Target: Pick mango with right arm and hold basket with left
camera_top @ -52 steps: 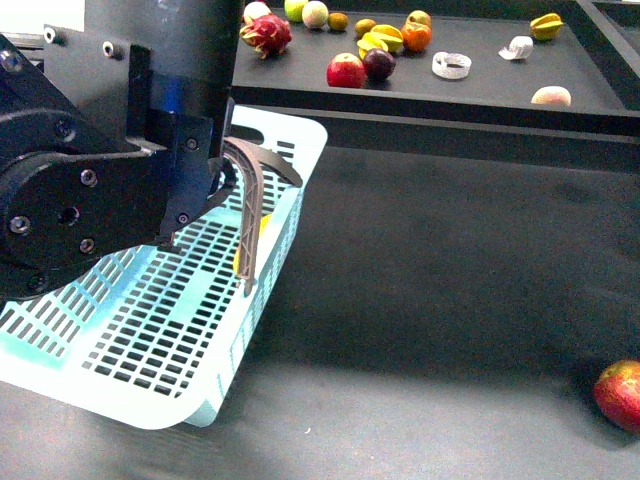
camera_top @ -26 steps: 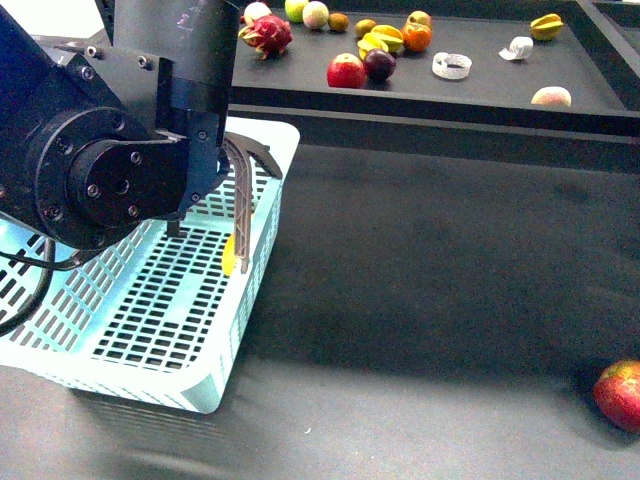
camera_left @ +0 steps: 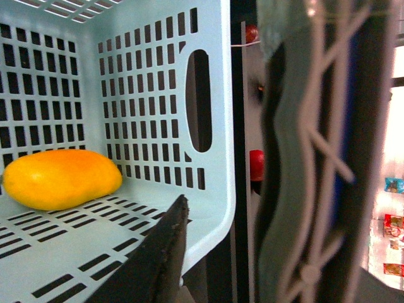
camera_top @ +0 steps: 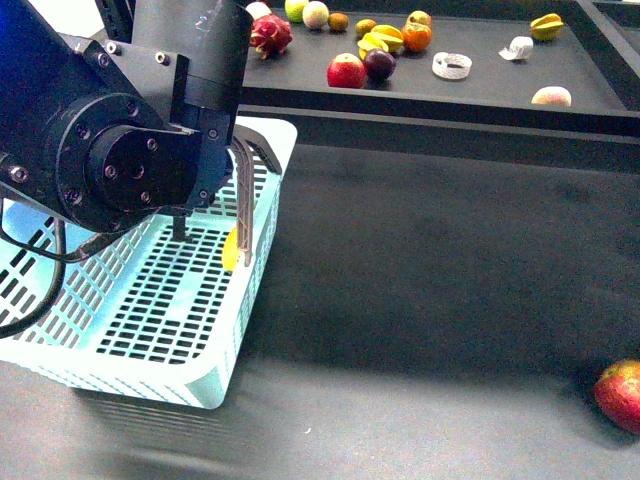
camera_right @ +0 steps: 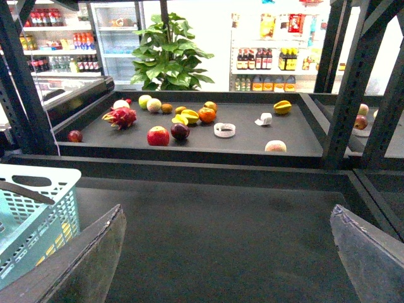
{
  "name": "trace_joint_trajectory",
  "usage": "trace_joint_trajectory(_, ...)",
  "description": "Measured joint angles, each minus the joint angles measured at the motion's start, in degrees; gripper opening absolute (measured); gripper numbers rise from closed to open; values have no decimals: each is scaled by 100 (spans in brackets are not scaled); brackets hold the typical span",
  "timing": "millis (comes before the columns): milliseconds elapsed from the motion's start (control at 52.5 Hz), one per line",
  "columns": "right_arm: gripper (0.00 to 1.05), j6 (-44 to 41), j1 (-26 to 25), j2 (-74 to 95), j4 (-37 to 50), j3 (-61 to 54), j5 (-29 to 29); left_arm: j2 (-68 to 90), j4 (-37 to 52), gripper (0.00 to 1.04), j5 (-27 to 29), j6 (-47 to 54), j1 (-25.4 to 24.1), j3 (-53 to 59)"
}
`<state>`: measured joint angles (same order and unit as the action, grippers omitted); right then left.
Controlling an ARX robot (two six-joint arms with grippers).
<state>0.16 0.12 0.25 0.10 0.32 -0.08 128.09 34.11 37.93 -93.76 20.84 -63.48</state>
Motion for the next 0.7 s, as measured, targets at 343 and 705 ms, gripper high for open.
trace_joint_trajectory(343,96,0,0,0,0,0,0,-695,-236,96,92,160,-66,704)
trace_joint_trajectory(705,96,0,0,0,0,0,0,-2839,109,97,957,1624,122,2669)
